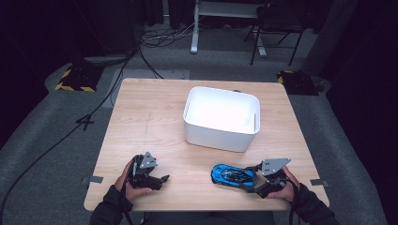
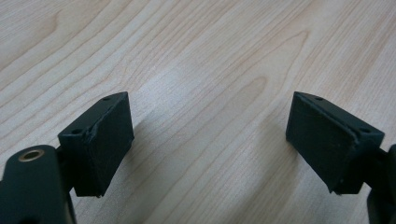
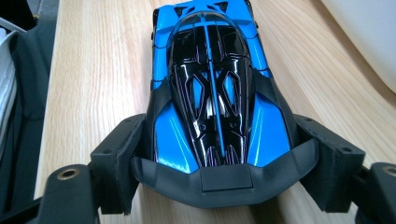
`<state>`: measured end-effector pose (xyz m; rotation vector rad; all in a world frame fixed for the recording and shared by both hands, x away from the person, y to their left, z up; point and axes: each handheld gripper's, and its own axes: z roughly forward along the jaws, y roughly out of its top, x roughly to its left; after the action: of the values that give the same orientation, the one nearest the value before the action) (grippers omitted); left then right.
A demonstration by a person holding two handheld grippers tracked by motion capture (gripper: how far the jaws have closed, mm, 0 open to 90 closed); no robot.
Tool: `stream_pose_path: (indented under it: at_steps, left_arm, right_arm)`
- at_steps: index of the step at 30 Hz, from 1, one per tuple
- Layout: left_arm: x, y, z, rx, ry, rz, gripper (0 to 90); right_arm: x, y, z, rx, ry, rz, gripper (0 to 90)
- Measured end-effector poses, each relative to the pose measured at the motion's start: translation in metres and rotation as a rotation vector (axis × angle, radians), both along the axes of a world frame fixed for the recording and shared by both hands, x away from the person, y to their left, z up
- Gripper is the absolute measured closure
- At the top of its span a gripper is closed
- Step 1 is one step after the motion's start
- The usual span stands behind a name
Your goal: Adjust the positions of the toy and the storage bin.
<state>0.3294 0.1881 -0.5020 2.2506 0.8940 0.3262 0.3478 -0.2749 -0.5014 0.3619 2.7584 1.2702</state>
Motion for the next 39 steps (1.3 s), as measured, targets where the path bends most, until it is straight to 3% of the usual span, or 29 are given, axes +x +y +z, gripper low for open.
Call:
stream_pose_path:
  at_steps: [12,19,31,35,39]
  left_arm:
    - [0.000,0.000,0.000,0.000,-0.001,0.001,15.3]
    - [0.000,-0.001,0.000,-0.009,0.009,0.008,15.3]
    - [0.000,-0.001,0.000,-0.009,0.007,0.008,15.3]
    - [0.000,-0.001,0.000,-0.010,0.010,0.008,15.3]
    - [0.000,-0.001,0.000,-0.010,0.010,0.008,15.3]
  right_arm:
    - [-0.009,-0.044,0.002,-0.018,-0.015,-0.148,24.3]
    - [-0.009,-0.073,0.002,-0.011,-0.013,-0.275,24.3]
    - [-0.006,-0.100,0.003,-0.020,0.000,-0.395,24.2]
    - [-0.004,-0.102,0.003,-0.021,-0.004,-0.420,24.1]
    - [0.005,-0.102,0.003,-0.014,-0.012,-0.483,22.8]
